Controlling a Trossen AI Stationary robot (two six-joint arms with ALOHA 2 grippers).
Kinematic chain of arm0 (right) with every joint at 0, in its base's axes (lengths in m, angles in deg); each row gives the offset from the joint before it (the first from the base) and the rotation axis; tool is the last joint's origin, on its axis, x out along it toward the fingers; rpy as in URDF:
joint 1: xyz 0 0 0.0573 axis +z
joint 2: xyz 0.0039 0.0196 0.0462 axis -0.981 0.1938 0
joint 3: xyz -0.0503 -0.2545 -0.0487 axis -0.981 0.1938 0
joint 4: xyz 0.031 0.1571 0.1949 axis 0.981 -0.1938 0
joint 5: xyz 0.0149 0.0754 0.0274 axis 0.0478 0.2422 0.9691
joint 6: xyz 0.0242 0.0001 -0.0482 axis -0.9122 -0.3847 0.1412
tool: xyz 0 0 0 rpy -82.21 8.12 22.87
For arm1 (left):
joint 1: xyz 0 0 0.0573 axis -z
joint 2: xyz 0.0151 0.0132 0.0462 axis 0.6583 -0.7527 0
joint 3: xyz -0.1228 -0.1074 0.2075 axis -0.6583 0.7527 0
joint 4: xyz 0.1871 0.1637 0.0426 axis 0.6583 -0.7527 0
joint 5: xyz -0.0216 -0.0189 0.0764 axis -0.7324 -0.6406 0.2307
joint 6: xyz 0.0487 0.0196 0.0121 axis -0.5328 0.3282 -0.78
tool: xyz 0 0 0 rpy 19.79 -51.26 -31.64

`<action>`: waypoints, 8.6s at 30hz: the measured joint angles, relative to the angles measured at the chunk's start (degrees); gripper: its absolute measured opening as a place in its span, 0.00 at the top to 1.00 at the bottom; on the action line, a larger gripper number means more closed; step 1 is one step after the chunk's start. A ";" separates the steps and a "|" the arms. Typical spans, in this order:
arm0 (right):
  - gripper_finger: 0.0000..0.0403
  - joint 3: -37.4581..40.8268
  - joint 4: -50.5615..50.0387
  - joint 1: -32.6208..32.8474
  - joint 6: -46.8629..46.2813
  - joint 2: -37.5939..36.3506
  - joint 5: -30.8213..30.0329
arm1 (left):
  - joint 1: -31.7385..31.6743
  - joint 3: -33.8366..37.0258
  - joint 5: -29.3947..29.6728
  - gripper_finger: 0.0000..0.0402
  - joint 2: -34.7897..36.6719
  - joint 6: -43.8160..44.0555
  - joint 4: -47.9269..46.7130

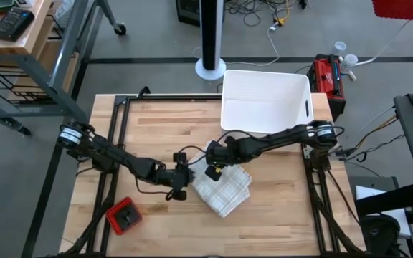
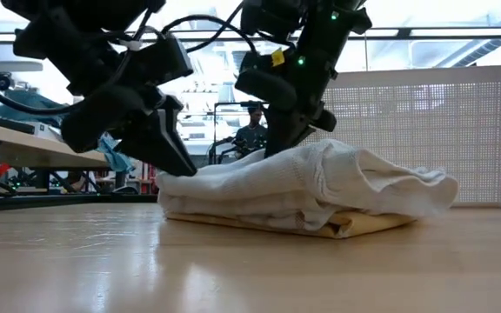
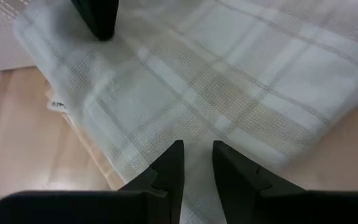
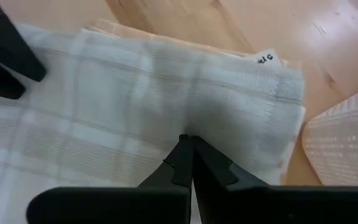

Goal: Fold towel
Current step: Stack the light gray patterned towel on top of the brown patterned towel, then put the folded towels into the white laundry bin

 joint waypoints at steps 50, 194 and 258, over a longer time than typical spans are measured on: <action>1.00 4.34 -0.84 17.85 -17.29 -4.85 6.28 | 4.18 -1.07 -9.94 0.81 8.31 12.97 -4.26; 0.79 25.80 55.51 25.92 -44.01 -3.71 -10.27 | 10.86 -0.76 -8.07 0.81 -4.77 16.42 17.05; 0.79 -6.03 -0.20 -20.25 10.34 -39.76 -12.94 | 9.80 -5.35 17.10 0.81 28.58 -2.08 -7.65</action>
